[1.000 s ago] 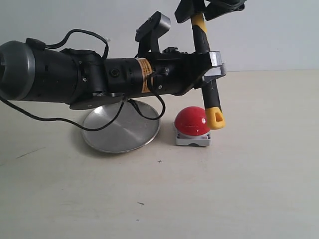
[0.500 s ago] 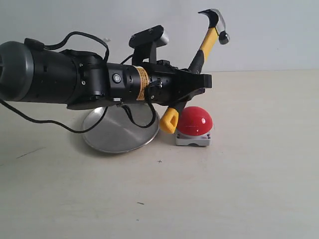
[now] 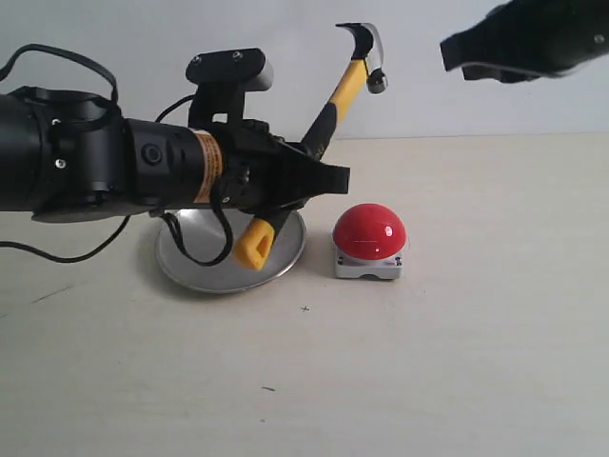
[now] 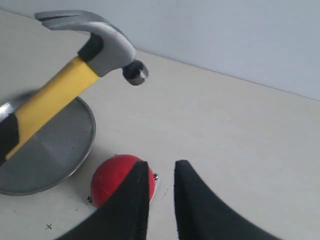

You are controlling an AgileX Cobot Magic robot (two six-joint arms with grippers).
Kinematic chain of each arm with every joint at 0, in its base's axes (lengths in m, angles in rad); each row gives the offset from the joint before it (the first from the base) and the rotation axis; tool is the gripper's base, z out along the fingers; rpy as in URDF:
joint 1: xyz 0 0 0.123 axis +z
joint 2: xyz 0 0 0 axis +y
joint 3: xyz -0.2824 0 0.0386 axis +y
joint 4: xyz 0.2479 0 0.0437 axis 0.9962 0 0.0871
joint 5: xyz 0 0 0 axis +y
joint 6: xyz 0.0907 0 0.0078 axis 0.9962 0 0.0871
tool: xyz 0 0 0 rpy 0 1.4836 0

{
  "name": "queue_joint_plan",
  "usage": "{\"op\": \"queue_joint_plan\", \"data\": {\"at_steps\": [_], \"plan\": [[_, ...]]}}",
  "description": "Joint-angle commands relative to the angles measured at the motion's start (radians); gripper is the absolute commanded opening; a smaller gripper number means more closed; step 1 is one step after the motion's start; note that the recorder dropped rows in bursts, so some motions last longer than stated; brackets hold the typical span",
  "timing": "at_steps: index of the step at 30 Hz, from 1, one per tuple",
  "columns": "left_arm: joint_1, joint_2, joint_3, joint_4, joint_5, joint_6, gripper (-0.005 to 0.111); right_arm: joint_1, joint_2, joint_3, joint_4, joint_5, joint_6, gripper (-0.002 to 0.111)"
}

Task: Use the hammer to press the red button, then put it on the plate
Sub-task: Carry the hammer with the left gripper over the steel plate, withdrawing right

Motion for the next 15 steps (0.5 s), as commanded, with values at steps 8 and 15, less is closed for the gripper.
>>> {"op": "queue_joint_plan", "data": {"at_steps": [8,15], "plan": [[0.000,-0.053,0.110,0.027,-0.071,0.063,0.000,-0.003,-0.535,0.644,0.183,-0.565,-0.008,0.000],[-0.002,-0.053,0.198,0.042,-0.092,0.077,0.000,-0.003,-0.879,0.864,0.183,-0.614,0.006,0.000]]}}
